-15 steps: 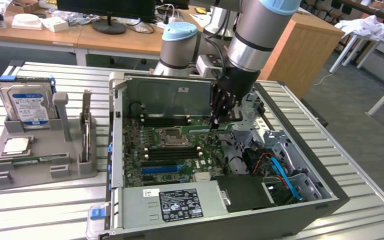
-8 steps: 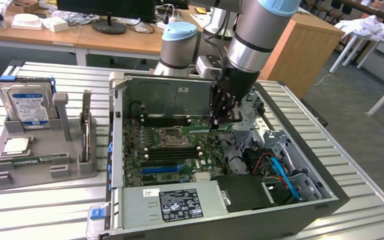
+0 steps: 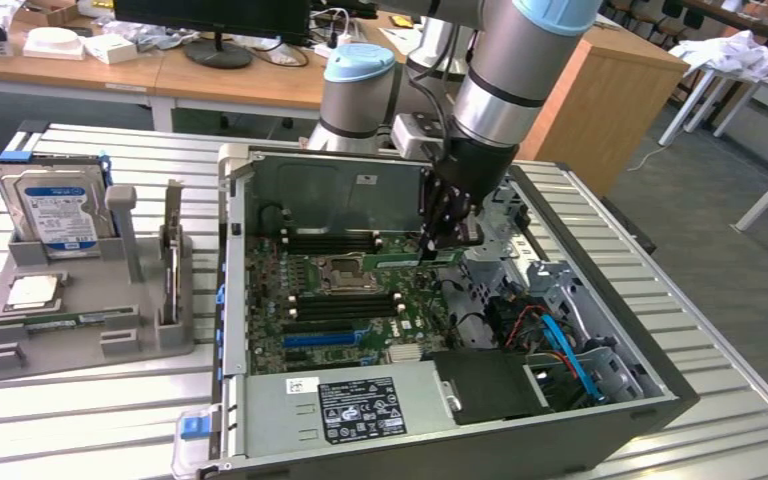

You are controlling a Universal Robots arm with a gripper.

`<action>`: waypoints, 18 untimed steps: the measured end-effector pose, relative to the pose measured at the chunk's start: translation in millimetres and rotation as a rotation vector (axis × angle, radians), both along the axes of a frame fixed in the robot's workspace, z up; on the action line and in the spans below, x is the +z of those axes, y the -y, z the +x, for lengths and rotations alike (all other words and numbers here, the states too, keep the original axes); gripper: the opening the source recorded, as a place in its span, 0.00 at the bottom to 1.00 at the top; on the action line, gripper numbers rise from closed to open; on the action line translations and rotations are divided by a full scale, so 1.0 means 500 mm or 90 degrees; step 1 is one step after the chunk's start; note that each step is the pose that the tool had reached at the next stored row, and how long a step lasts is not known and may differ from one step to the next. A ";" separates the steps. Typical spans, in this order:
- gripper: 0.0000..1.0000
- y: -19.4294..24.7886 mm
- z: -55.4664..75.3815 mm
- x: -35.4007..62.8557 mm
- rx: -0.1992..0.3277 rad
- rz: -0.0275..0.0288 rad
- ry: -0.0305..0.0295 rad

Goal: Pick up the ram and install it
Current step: 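Insert the ram into the slot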

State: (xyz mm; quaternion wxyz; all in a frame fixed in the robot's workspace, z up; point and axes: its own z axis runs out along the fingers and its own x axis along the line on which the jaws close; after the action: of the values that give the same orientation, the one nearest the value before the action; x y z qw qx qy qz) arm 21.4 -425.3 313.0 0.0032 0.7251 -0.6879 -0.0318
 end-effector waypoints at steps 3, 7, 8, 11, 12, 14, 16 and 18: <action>0.12 0.0000 0.000 -0.002 0.000 0.0000 0.0000; 0.12 0.0000 0.000 -0.004 0.000 0.0000 0.0000; 0.12 -0.0001 0.000 -0.004 0.000 0.0001 0.0000; 0.12 0.0000 0.000 -0.006 0.000 0.0000 0.0000; 0.12 0.0000 0.000 -0.007 0.000 0.0000 0.0000; 0.12 0.0000 0.000 -0.008 0.000 0.0000 0.0000; 0.12 0.0000 0.000 -0.009 0.000 0.0000 0.0000; 0.12 0.0000 0.000 -0.010 0.000 0.0000 0.0000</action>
State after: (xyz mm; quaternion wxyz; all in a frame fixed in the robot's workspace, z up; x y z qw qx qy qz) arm 21.4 -425.3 307.9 0.0032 0.7251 -0.6879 -0.0318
